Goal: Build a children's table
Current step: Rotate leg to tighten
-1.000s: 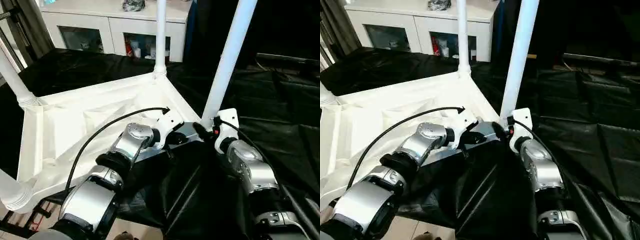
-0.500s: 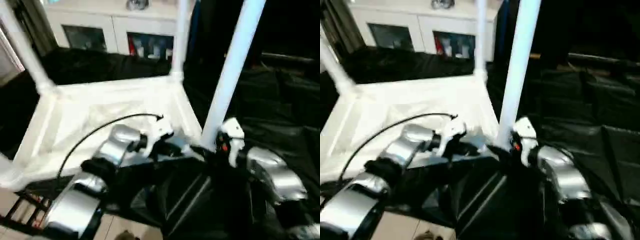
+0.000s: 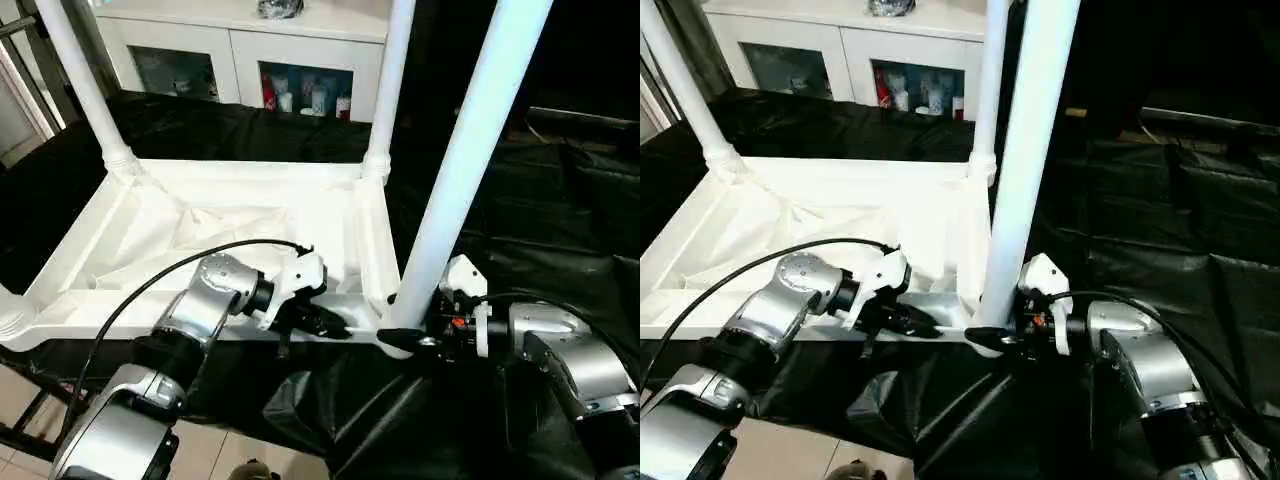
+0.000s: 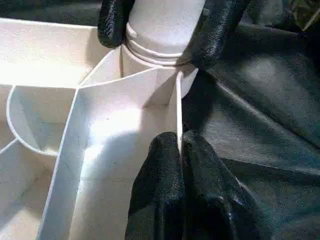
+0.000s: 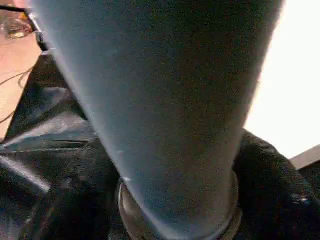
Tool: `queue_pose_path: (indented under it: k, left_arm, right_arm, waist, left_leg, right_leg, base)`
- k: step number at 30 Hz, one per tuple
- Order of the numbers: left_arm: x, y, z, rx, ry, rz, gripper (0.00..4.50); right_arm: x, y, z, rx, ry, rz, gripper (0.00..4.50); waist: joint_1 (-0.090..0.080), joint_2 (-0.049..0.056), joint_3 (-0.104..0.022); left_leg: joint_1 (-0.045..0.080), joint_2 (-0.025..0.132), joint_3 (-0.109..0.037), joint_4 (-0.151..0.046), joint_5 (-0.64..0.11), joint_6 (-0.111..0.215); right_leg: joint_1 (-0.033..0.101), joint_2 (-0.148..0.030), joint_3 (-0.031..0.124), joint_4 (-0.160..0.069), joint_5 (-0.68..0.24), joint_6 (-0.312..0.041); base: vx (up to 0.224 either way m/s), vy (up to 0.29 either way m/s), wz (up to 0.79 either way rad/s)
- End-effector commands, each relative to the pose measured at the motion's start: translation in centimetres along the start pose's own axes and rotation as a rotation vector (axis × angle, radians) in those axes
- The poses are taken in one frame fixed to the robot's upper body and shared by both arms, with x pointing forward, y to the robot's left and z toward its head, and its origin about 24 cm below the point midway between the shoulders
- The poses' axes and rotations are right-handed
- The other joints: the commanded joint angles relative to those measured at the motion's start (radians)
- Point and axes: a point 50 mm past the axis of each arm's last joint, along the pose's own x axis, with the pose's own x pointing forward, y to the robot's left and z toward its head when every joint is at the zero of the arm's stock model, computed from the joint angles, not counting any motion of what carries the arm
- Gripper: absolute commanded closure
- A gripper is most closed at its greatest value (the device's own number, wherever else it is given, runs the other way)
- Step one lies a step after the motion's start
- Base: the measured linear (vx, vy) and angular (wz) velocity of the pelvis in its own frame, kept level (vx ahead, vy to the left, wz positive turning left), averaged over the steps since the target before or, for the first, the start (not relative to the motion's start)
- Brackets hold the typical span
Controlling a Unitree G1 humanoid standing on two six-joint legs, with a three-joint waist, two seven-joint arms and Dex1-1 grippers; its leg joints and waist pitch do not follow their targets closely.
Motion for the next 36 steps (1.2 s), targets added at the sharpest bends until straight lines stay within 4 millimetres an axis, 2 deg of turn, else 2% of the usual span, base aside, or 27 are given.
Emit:
queue_pose_path:
  k: [1, 5, 10, 11, 12, 13, 15, 17, 18, 20, 21, 22, 23, 25, 27, 28, 30, 31, 36]
  left_arm:
    - [0.2, -0.1, 2.1, 0.071, -0.066, -0.031, 4.5]
    - [0.3, -0.2, 2.1, 0.07, -0.067, -0.033, 4.5]
    - [0.5, 0.1, 2.3, 0.06, -0.078, 0.01, 4.5]
    - [0.8, 0.6, 2.4, 0.047, -0.081, 0.069, 4.5]
    - [0.8, 0.7, 2.4, 0.046, -0.082, 0.077, 4.5]
    - [1.3, 1.4, 2.8, 0.032, -0.089, 0.147, 4.5]
    - [1.4, 1.7, 2.9, 0.025, -0.092, 0.176, 4.5]
    - [2.6, 2.9, 3.9, 0.005, -0.111, 0.277, 4.5]
    - [3.1, 3.2, 4.3, -0.002, -0.117, 0.306, 4.5]
    - [4.0, 3.9, 5.3, -0.019, -0.124, 0.376, 4.5]
    - [4.4, 4.1, 5.6, -0.023, -0.123, 0.399, 4.5]
    - [4.8, 4.3, 6.0, -0.027, -0.124, 0.419, 4.5]
    - [5.0, 4.3, 6.2, -0.027, -0.123, 0.426, 4.5]
    - [5.4, 4.3, 6.5, -0.009, -0.11, 0.422, 4.5]
    - [5.7, 4.3, 6.7, 0.007, -0.102, 0.415, 4.5]
    - [5.8, 4.3, 6.7, 0.007, -0.105, 0.41, 4.5]
    - [5.9, 4.2, 6.6, 0.014, -0.106, 0.39, 4.5]
    - [5.8, 4.2, 6.5, 0.014, -0.107, 0.379, 4.5]
    - [5.4, 3.4, 5.7, 0.037, -0.12, 0.269, 4.5]
  right_arm:
    - [0.5, 0.4, -0.2, 0.022, 0.014, 0.04, 1.57]
    - [0.7, 0.6, -0.2, 0.026, 0.013, 0.048, 1.83]
    - [1.1, 0.3, -0.4, 0.035, -0.004, -0.02, 1.88]
    - [1.6, -0.3, -0.5, 0.043, -0.014, -0.117, 1.89]
    - [1.7, -0.5, -0.6, 0.047, -0.015, -0.136, 1.89]
    - [2.4, -1.3, -0.9, 0.087, -0.027, -0.264, 1.89]
    - [2.7, -1.5, -1.0, 0.109, -0.031, -0.31, 1.89]
    - [4.3, -1.8, -1.0, 0.2, -0.084, -0.407, 1.89]
    - [4.9, -1.8, -0.9, 0.225, -0.095, -0.435, 1.89]
    - [6.3, -1.9, -0.6, 0.269, -0.109, -0.505, 1.89]
    - [6.8, -1.9, -0.5, 0.282, -0.112, -0.53, 1.89]
    - [7.4, -2.1, -0.3, 0.298, -0.112, -0.567, 1.89]
    - [7.7, -2.2, -0.3, 0.303, -0.111, -0.589, 1.89]
    - [8.4, -2.4, 0.2, 0.274, -0.1, -0.633, 1.89]
    - [8.9, -2.5, 0.7, 0.259, -0.115, -0.632, 1.89]
    - [9.0, -2.4, 0.9, 0.258, -0.124, -0.625, 1.33]
    - [9.0, -2.3, 1.1, 0.245, -0.136, -0.594, 1.33]
    - [8.9, -2.3, 1.2, 0.225, -0.136, -0.588, 1.01]
    - [7.5, -2.0, 1.1, 0.153, -0.15, -0.481, 1.01]
  waist:
    - [-0.003, -0.019, -0.062]
    - [-0.003, -0.018, -0.063]
    - [-0.005, -0.02, -0.063]
    - [-0.006, -0.019, -0.062]
    - [-0.009, -0.021, -0.062]
    - [-0.011, -0.02, -0.062]
    - [-0.025, -0.024, -0.06]
    - [-0.029, -0.023, -0.06]
    - [-0.029, -0.024, -0.062]
    - [-0.028, -0.024, -0.063]
    - [-0.03, -0.022, -0.062]
    - [-0.03, -0.019, -0.065]
    - [-0.029, -0.021, -0.064]
    - [-0.028, -0.016, -0.066]
    - [-0.03, -0.015, -0.067]
    - [-0.029, -0.017, -0.067]
    - [-0.028, -0.019, -0.066]
    - [-0.027, -0.018, -0.067]
    - [-0.026, -0.019, -0.067]
  left_leg:
    - [0.006, 0.03, -0.004, -0.068, -0.225, 0.051]
    - [0.007, 0.031, -0.004, -0.068, -0.219, 0.048]
    - [0.006, 0.028, -0.003, -0.066, -0.213, 0.046]
    - [0.006, 0.028, -0.003, -0.067, -0.215, 0.044]
    - [0.006, 0.026, -0.003, -0.067, -0.221, 0.035]
    - [0.006, 0.025, -0.004, -0.068, -0.227, 0.031]
    - [0.006, 0.02, -0.007, -0.072, -0.245, 0.007]
    - [0.014, 0.019, -0.006, -0.07, -0.258, 0.006]
    - [0.01, 0.018, -0.007, -0.07, -0.247, 0.005]
    - [0.012, 0.02, -0.005, -0.069, -0.234, 0.008]
    - [0.01, 0.018, -0.005, -0.07, -0.228, 0.005]
    - [0.012, 0.018, -0.006, -0.069, -0.23, -0.001]
    - [0.012, 0.018, -0.005, -0.068, -0.226, 0.001]
    - [0.008, 0.018, -0.006, -0.067, -0.214, 0.006]
    - [0.009, 0.017, -0.004, -0.066, -0.208, 0.012]
    - [0.008, 0.017, -0.004, -0.066, -0.208, 0.015]
    - [0.007, 0.017, -0.003, -0.066, -0.201, 0.022]
    - [0.008, 0.018, -0.004, -0.066, -0.201, 0.024]
    - [0.007, 0.02, -0.004, -0.067, -0.201, 0.04]
  right_leg:
    - [0.052, -0.064, 0.05, -0.081, -0.29, -0.178]
    - [0.052, -0.063, 0.05, -0.079, -0.276, -0.18]
    - [0.052, -0.062, 0.05, -0.08, -0.276, -0.177]
    - [0.051, -0.063, 0.05, -0.079, -0.28, -0.176]
    - [0.05, -0.064, 0.049, -0.082, -0.297, -0.172]
    - [0.048, -0.065, 0.049, -0.083, -0.309, -0.17]
    - [0.052, -0.062, 0.045, -0.089, -0.364, -0.146]
    - [0.045, -0.063, 0.048, -0.096, -0.388, -0.137]
    - [0.05, -0.063, 0.047, -0.092, -0.375, -0.135]
    - [0.047, -0.062, 0.05, -0.092, -0.334, -0.142]
    - [0.047, -0.06, 0.05, -0.088, -0.317, -0.148]
    - [0.048, -0.061, 0.049, -0.087, -0.309, -0.152]
    - [0.049, -0.062, 0.049, -0.087, -0.298, -0.154]
    - [0.053, -0.062, 0.051, -0.081, -0.255, -0.163]
    - [0.053, -0.06, 0.05, -0.081, -0.224, -0.171]
    - [0.056, -0.061, 0.05, -0.08, -0.218, -0.172]
    - [0.057, -0.06, 0.05, -0.079, -0.211, -0.174]
    - [0.057, -0.061, 0.05, -0.08, -0.21, -0.175]
    - [0.06, -0.063, 0.05, -0.078, -0.2, -0.178]
  base:
    - [0.0, 0.0, 0.0]
    - [0.0, 0.0, 0.0]
    - [0.0, 0.0, 0.0]
    - [0.0, 0.0, 0.0]
    - [0.0, 0.0, 0.0]
    - [0.0, 0.0, 0.0]
    - [0.0, 0.0, 0.0]
    - [0.0, 0.0, 0.0]
    - [0.0, 0.0, 0.0]
    - [0.0, 0.0, 0.0]
    - [0.0, 0.0, 0.0]
    - [0.0, 0.0, 0.0]
    - [0.0, 0.0, 0.0]
    - [0.0, 0.0, 0.0]
    - [0.0, 0.0, 0.0]
    - [0.0, 0.0, 0.0]
    - [0.0, 0.0, 0.0]
    - [0.0, 0.0, 0.0]
    - [0.0, 0.0, 0.0]
